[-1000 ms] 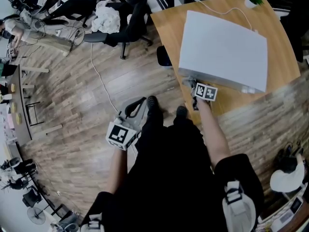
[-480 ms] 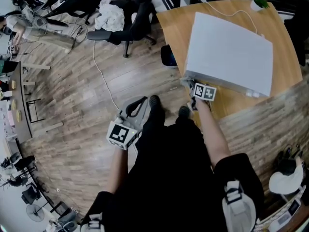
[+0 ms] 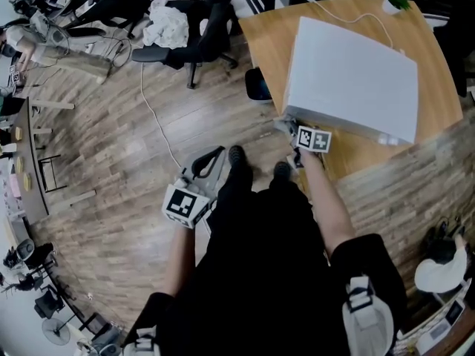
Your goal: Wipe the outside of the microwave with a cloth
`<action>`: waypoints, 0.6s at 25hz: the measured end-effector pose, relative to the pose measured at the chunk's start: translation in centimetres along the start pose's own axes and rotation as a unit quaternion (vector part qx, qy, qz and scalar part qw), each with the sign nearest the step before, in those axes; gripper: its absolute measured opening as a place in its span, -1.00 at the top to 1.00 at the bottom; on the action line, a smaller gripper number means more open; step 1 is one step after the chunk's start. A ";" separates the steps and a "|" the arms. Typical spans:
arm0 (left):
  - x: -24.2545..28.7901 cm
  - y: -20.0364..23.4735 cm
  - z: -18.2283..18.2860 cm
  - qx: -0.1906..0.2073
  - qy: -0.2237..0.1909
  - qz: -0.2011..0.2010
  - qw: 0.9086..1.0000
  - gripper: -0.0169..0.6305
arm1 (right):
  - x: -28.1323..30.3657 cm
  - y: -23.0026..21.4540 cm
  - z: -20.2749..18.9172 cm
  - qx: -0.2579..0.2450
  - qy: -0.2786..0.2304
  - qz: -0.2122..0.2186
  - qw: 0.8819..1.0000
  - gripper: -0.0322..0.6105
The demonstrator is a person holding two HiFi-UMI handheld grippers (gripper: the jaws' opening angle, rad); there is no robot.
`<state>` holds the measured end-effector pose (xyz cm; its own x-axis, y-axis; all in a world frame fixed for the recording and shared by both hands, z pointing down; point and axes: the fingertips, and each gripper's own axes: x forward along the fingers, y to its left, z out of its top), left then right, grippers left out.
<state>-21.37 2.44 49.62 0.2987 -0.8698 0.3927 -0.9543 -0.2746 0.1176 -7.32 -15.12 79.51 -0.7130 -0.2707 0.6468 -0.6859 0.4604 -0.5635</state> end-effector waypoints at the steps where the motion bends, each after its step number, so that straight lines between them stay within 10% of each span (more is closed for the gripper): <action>1: 0.1 0.0 0.0 0.000 -0.001 -0.002 1.000 0.94 | -0.3 0.3 0.0 -0.008 -0.002 0.006 1.000 0.85; 15: 4.3 -6.1 0.6 0.019 -0.019 -0.072 0.997 0.94 | -13.4 0.4 -2.0 -0.155 -0.041 0.042 0.986 0.85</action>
<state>-14.23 0.15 50.03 0.4326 -0.8351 0.3398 -0.9012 -0.4117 0.1354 2.28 -9.57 71.64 -0.7838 -0.2815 0.5535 -0.5550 0.7175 -0.4210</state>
